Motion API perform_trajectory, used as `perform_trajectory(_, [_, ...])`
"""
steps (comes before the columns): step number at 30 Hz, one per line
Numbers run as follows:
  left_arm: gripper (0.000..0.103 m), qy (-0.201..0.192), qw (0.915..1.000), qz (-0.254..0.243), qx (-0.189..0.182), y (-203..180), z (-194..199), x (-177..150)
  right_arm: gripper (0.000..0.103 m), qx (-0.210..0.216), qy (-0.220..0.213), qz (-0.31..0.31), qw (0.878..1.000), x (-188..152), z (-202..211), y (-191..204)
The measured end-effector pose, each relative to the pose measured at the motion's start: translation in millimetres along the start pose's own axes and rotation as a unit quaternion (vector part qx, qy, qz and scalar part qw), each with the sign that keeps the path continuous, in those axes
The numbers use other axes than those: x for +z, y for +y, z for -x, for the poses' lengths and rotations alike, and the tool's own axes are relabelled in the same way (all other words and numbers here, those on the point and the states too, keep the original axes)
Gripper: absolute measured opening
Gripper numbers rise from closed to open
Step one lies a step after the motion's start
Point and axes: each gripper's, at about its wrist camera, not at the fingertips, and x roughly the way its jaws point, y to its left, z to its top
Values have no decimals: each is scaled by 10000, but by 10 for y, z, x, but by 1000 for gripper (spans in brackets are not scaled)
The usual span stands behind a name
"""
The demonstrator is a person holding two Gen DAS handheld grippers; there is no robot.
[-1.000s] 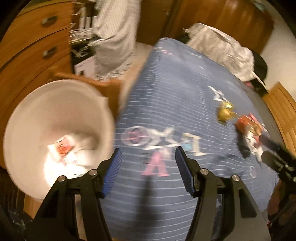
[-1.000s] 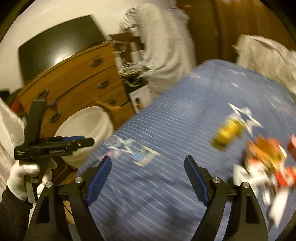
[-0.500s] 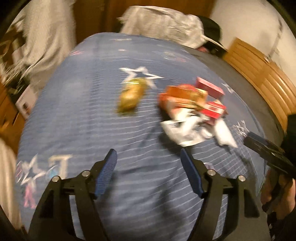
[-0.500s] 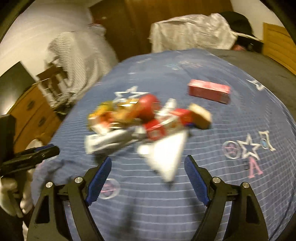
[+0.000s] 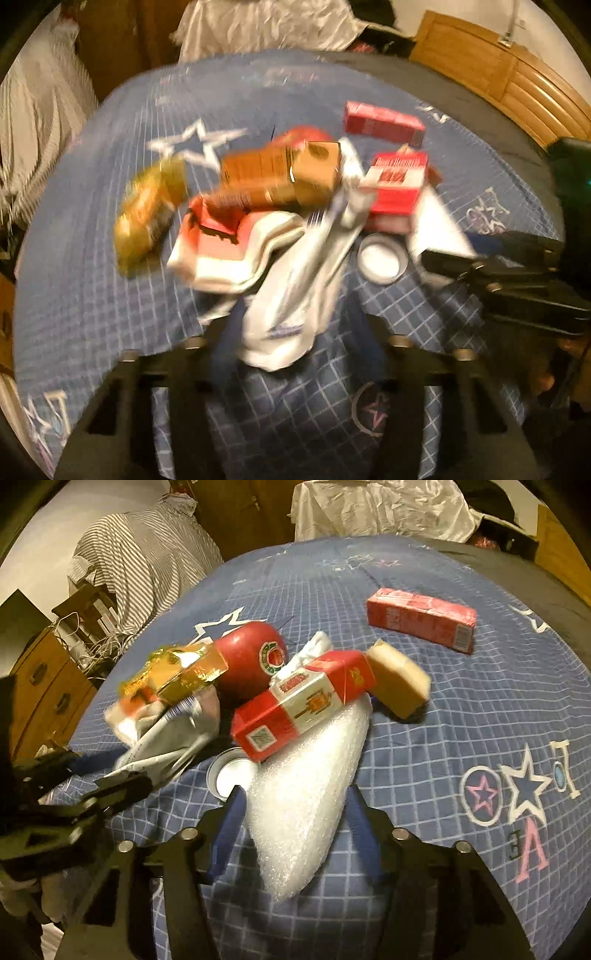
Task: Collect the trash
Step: 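Grasp the white wrapper bag with the left tool while the right tool grasps the foam sheet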
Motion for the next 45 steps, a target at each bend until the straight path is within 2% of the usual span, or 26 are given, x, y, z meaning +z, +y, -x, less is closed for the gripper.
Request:
perform_trajectory(5, [32,160,9985,245,-472,8,195,-231,40,250,16,154,9996,-134,227,-110])
perform_trajectory(11, [33,531,9893,471,-1278,-87,446,-639,39,375,198,427,9982,-520,645,-261])
perform_trajectory(13, [38,488,9853,590,-1529,-76,542,-718,39,361,301,516,9976,-634,747,-343])
perform_trajectory(14, [48,440,9838,644,-1617,-63,587,-754,41,242,319,581,9975,-665,790,-379])
perform_trajectory(15, [62,296,9854,693,-1526,-46,654,-775,48,32,250,597,9979,-681,845,-444])
perform_trajectory(17, [78,-116,9903,721,-1182,-5,788,-779,54,-177,24,331,9993,-667,964,-613])
perform_trajectory(20, [80,-322,9893,965,-1041,87,832,-709,56,143,-73,-228,9996,-644,1001,-839])
perform_trajectory(21, [80,-368,9900,927,-998,74,827,-664,56,412,-43,-504,9979,-656,997,-902])
perform_trajectory(23, [80,-338,9944,579,-813,-50,767,-550,61,1025,24,-1170,9878,-698,950,-1008])
perform_trajectory(24, [80,-327,9959,420,-733,-110,743,-502,69,1101,19,-1380,9843,-702,927,-1009])
perform_trajectory(27, [81,-184,9979,-191,-595,-336,634,-357,74,1191,-19,-1684,9785,-672,851,-906])
perform_trajectory(31, [81,334,9947,-951,-220,-607,275,-297,77,1083,-34,-1840,9769,-542,709,-716])
perform_trajectory(34, [81,482,9933,-1048,0,-638,148,-363,77,869,44,-1904,9778,-466,578,-644])
perform_trajectory(38, [61,514,9947,-871,-163,-654,77,-484,77,516,19,-1796,9824,-423,455,-532])
perform_trajectory(40, [60,402,9956,-841,-26,-699,64,-542,72,327,-10,-1663,9855,-395,394,-466])
perform_trajectory(42, [51,315,9969,-718,-23,-718,85,-561,54,181,-23,-1515,9883,-377,329,-417])
perform_trajectory(45, [40,231,9985,-499,-26,-705,128,-586,48,100,-74,-1018,9947,-356,298,-339])
